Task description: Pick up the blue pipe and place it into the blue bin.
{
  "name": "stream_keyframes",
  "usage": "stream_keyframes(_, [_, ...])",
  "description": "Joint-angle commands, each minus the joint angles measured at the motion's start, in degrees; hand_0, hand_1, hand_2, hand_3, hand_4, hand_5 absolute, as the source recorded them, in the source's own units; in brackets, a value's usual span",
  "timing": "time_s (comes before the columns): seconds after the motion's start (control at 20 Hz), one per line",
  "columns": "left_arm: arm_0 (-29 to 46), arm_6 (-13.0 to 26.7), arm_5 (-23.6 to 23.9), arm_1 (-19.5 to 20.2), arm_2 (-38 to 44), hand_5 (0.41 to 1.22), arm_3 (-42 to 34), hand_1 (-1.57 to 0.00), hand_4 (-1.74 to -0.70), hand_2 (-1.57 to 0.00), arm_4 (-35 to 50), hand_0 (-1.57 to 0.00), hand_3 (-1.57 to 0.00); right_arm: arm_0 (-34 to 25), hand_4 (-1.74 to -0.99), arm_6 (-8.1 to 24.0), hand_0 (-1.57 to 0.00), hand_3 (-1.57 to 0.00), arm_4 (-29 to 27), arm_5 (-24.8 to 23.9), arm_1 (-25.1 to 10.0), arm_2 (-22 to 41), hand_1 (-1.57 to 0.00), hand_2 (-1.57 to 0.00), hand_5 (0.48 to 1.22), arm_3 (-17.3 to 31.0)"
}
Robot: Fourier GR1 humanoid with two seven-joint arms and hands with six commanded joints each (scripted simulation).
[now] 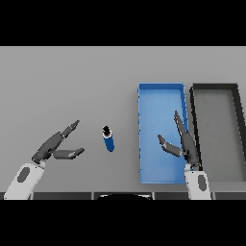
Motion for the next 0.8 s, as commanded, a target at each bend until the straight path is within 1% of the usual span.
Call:
stream_keyframes(0.0, [0.4,0.4,-0.2,-0.4,-1.1,0.488,-1.5,0.0,-1.08,0.0,-0.2,0.0,0.0,0.0,-1.239,-0.5,0.0,0.0,0.1,0.1,-0.1,0.2,0.0,0.0,0.606,-0.3])
stream_keyframes(0.05, [-0.5,0.8,-0.7,-1.3,-2.1,0.48,-1.1,0.0,-1.09,0.0,-0.6,0.0,0.0,-0.4,-1.244,0.2,0.0,0.0,-0.1,0.1,-0.2,0.0,0.0,0.0,0.607,-0.4])
stream_keyframes(0.1, [0.3,0.4,-0.8,-1.7,-3.3,0.472,-2.0,0.0,-1.09,0.0,-1.6,0.0,0.0,-0.1,-1.248,0.2,0.0,0.0,0.3,0.1,-0.2,0.2,0.0,0.0,0.612,-0.4])
stream_keyframes(0.15, [-0.5,0.7,-1.2,-2.1,-4.1,0.463,-1.7,0.0,-1.09,0.0,-2.4,0.0,0.0,0.0,-1.256,-0.1,0.0,0.0,0.4,0.1,-0.2,0.2,0.0,0.0,0.616,-0.3])
stream_keyframes(0.2, [-1.0,0.9,-1.1,-3.1,-4.9,0.454,-1.6,0.0,-1.1,0.0,-3.0,0.0,0.0,-0.2,-1.257,0.2,0.0,0.0,0.4,0.0,-0.1,0.2,0.0,0.0,0.617,-0.2])
stream_keyframes(0.3, [-1.9,1.4,-1.2,-5.6,-6.5,0.447,-0.3,0.0,-1.11,0.0,-4.0,0.0,0.0,0.3,-1.263,-0.5,0.0,0.0,0.3,0.3,0.2,0.5,0.0,0.0,0.617,-0.4])
stream_keyframes(0.4, [-2.4,0.9,-1.2,-7.7,-7.9,0.446,1.1,0.0,-1.12,0.0,-5.0,0.0,0.0,0.1,-1.27,0.2,0.0,0.0,-0.3,0.4,0.1,0.0,0.0,0.0,0.617,0.0])
stream_keyframes(0.5, [-4.1,1.2,-1.0,-10.0,-8.9,0.446,3.3,0.0,-1.12,0.0,-6.3,0.0,0.0,0.2,-1.271,1.1,0.0,0.0,-0.4,0.0,-0.1,-0.4,0.0,0.0,0.616,-0.9])
stream_keyframes(0.55, [-4.9,1.7,-1.0,-11.2,-9.2,0.446,4.2,0.0,-1.12,0.0,-6.4,0.0,0.0,0.4,-1.275,1.0,0.0,0.0,-0.5,0.1,0.0,-0.3,0.0,0.0,0.615,-0.8])
stream_keyframes(0.6, [-5.2,1.6,-0.7,-12.2,-9.7,0.447,4.7,0.0,-1.11,0.0,-6.8,0.0,0.0,1.3,-1.276,0.2,0.0,0.0,-0.2,0.3,0.0,0.0,0.0,0.0,0.613,-1.0])
stream_keyframes(0.65, [-6.3,2.1,-1.1,-13.9,-10.1,0.45,6.7,0.0,-1.11,0.0,-6.8,0.0,0.0,1.3,-1.276,0.1,0.0,0.0,-0.4,0.3,-0.1,-0.2,0.0,0.0,0.609,-1.1])
stream_keyframes(0.7, [-7.0,1.9,-1.9,-14.5,-9.9,0.45,7.4,0.0,-1.12,0.0,-6.0,0.0,0.0,1.8,-1.273,-0.5,0.0,0.0,-0.3,0.3,-0.1,-0.2,0.0,0.0,0.607,-1.1])
stream_keyframes(0.75, [-7.9,2.1,-2.3,-15.5,-10.1,0.448,8.4,0.0,-1.12,0.0,-5.8,0.0,0.0,1.8,-1.274,-0.1,0.0,0.0,-0.4,0.3,0.1,-0.2,0.0,0.0,0.605,-0.7])
